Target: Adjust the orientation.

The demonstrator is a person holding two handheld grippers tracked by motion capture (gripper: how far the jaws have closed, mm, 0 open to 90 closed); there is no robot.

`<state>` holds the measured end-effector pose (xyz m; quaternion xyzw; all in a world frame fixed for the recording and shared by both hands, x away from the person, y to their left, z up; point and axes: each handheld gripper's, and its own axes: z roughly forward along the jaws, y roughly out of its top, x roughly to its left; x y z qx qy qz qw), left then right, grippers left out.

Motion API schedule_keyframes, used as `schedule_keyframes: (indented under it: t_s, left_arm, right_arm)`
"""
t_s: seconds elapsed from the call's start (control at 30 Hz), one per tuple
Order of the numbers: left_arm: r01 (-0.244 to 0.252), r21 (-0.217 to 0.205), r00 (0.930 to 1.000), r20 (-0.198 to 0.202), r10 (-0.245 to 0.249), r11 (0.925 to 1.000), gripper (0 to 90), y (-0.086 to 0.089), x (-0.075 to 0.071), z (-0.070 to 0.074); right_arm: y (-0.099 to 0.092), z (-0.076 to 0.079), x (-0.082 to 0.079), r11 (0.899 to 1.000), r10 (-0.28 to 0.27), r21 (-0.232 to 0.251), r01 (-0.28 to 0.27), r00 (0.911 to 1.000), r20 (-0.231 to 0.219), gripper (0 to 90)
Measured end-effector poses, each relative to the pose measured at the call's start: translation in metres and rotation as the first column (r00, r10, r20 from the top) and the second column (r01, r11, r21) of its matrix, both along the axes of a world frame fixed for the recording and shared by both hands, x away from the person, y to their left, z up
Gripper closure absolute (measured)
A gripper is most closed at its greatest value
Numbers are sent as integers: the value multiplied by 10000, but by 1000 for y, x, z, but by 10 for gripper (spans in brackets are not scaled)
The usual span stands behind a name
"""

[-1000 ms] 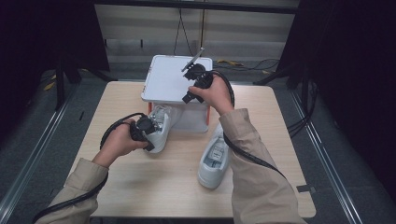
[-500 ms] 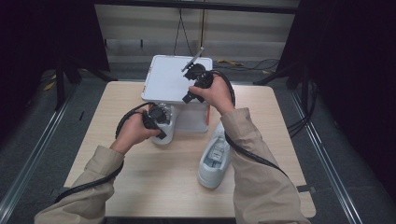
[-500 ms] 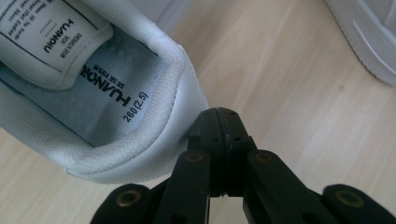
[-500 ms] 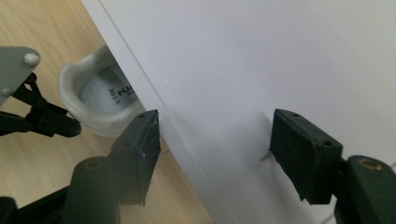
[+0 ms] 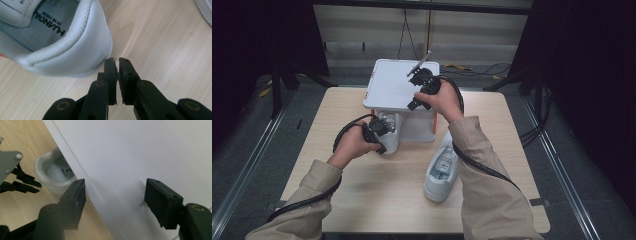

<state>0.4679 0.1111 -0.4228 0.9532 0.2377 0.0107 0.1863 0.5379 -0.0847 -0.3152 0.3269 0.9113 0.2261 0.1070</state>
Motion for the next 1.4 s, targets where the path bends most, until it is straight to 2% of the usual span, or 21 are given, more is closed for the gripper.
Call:
schedule_keyframes:
  t_s: [0.03, 0.07, 0.13, 0.2, 0.27, 0.3, 0.37, 0.4, 0.5, 0.53, 0.63, 0.7, 0.77, 0.83, 0.9, 0.97, 1.07, 1.17, 1.23, 1.33, 1.4]
  left_arm:
    - [-2, 27, 10000, 50, 2, 10000, 868, -2, 1, -1]
    - [-132, -151, 9999, 61, 133, 9998, 897, -3, 2, -1]
    - [-195, -112, 9998, 51, 196, 9997, 900, -7, 4, 0]
    - [-258, -325, 9996, 64, 260, 9991, 900, -9, 7, 0]
    - [-301, -219, 9992, 240, 306, 9993, 900, -10, 9, -1]
    - [-339, -366, 9989, 322, 351, 9988, 900, -11, 10, -1]
    - [-396, -414, 9987, 314, 409, 9984, 900, -11, 12, -2]
    - [-414, -437, 9980, 453, 434, 9982, 900, -12, 13, -2]
    - [-439, -572, 9981, 412, 463, 9974, 900, -15, 15, -2]
    - [-500, -690, 9965, 632, 544, 9964, 900, -16, 15, -1]
    - [-595, -712, 9958, 653, 642, 9957, 900, -17, 19, 1]
    - [-736, -656, 9934, 837, 790, 9951, 900, -16, 22, 0]
    - [-944, -801, 9896, 1009, 1023, 9923, 900, -15, 25, -2]
    - [-1047, -939, 9894, 912, 1133, 9901, 891, -15, 27, -5]
    - [-1034, -963, 9887, 982, 1129, 9900, 897, -17, 27, -6]
    - [-1029, -1174, 9880, 1028, 1151, 9877, 897, -18, 28, -5]
    - [-1021, -1108, 9886, 994, 1132, 9886, 886, -20, 29, -4]
    - [-1049, -1074, 9893, 905, 1148, 9887, 816, -18, 24, -2]
    - [-1084, -1295, 9915, 576, 1166, 9856, 768, -15, 20, 1]
    - [-981, -1275, 9942, 324, 1030, 9870, 635, -9, 13, 8]
    - [-1078, -1595, 9936, 169, 1119, 9813, 547, -3, 9, 11]
  right_arm:
    - [0, 0, 0, 10000, 18, 1, -18, 10000, 27, 332]
    - [0, 0, 0, 10000, 7, 22, -7, 10000, 36, 332]
    - [-1, 0, 0, 10000, 15, 23, -16, 10000, 52, 332]
    - [0, 0, 0, 10000, -11, 19, 11, 10000, 14, 332]
    - [1, 0, 0, 10000, -42, -31, 42, 10000, -34, 332]
    - [0, 0, 0, 10000, -37, -18, 37, 10000, -36, 332]
    - [0, 0, 0, 10000, 10, 28, -10, 10000, -3, 332]
    - [-1, 0, 0, 10000, 28, 41, -28, 10000, 12, 331]
    - [0, 0, 0, 10000, 19, 33, -19, 10000, -15, 331]
    - [0, 0, 0, 10000, 19, 35, -19, 10000, -26, 330]
    - [0, 0, 0, 10000, 29, 41, -29, 10000, -15, 330]
    - [-1, 0, 1, 10000, 45, 56, -45, 10000, 10, 330]
    - [-1, 0, 0, 10000, 29, 45, -29, 10000, -11, 331]
    - [-1, 0, 0, 10000, 37, 49, -37, 10000, -12, 330]
    - [-1, 0, 0, 10000, 38, 81, -38, 10000, -6, 330]
    - [-1, -1, 0, 9999, 38, 94, -38, 10000, -6, 330]
    - [-1, 0, 1, 10000, 38, 46, -38, 10000, -12, 330]
    - [-1, 0, 1, 10000, 14, 85, -14, 10000, -22, 331]
    - [-1, 0, 1, 9999, -6, 110, 6, 10000, -38, 331]
    - [-2, 0, 0, 9998, -50, 184, 50, 10000, 1, 337]
    - [-3, 0, -1, 9997, -121, 230, 121, 9999, 13, 355]
